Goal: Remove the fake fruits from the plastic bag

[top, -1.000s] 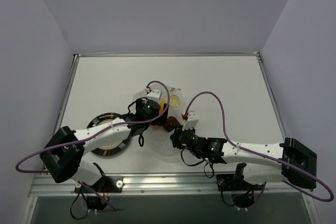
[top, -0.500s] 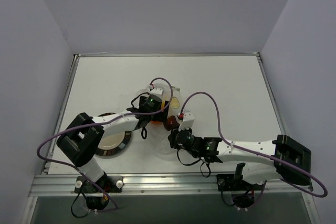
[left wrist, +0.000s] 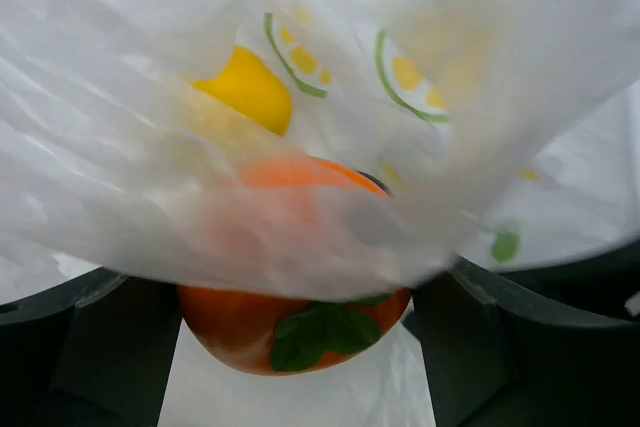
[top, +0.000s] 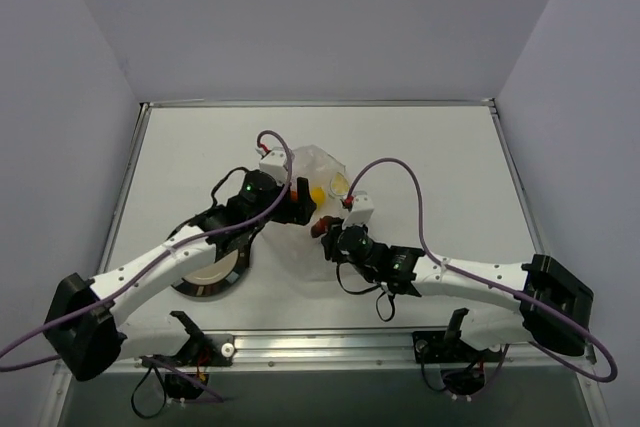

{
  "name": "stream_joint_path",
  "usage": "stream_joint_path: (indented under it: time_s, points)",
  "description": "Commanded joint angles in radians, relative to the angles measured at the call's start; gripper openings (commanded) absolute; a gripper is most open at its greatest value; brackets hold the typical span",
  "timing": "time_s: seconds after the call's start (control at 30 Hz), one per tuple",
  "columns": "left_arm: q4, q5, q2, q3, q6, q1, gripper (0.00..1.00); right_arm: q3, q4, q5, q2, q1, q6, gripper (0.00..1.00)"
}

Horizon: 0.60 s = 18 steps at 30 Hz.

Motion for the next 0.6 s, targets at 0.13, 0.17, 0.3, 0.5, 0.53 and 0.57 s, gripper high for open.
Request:
stream_joint_path:
  time_s: [0.13,0.17,0.3,0.5,0.53,0.57]
  points:
    - [-0.340,0.265,-0.166,0.071,-0.056,0.016,0.36,0.084,0.079,-0.019,0.057,-0.088,-0.064,0.30]
    - [-0.369,0.283,-0.208,0.067,-0.056,0.017,0.36,0.088,0.081,-0.021,0.062,-0.100,-0.069,0.30]
    - [-0.523,0.267,-0.369,0.033,-0.057,0.040,0.36,0.101,0.088,-0.035,0.059,-0.134,-0.090,0.30]
    - [-0.819,-0.214,-0.614,0.033,-0.212,0.071,0.43,0.076,0.116,-0.081,0.022,-0.173,-0.099,0.30]
    - [-0.847,-0.353,-0.645,0.005,-0.252,0.072,0.44,0.070,0.122,-0.107,0.014,-0.175,-0.098,0.30]
    - [-0.838,-0.397,-0.662,-0.018,-0.305,0.074,0.46,0.066,0.128,-0.116,0.005,-0.175,-0.099,0.30]
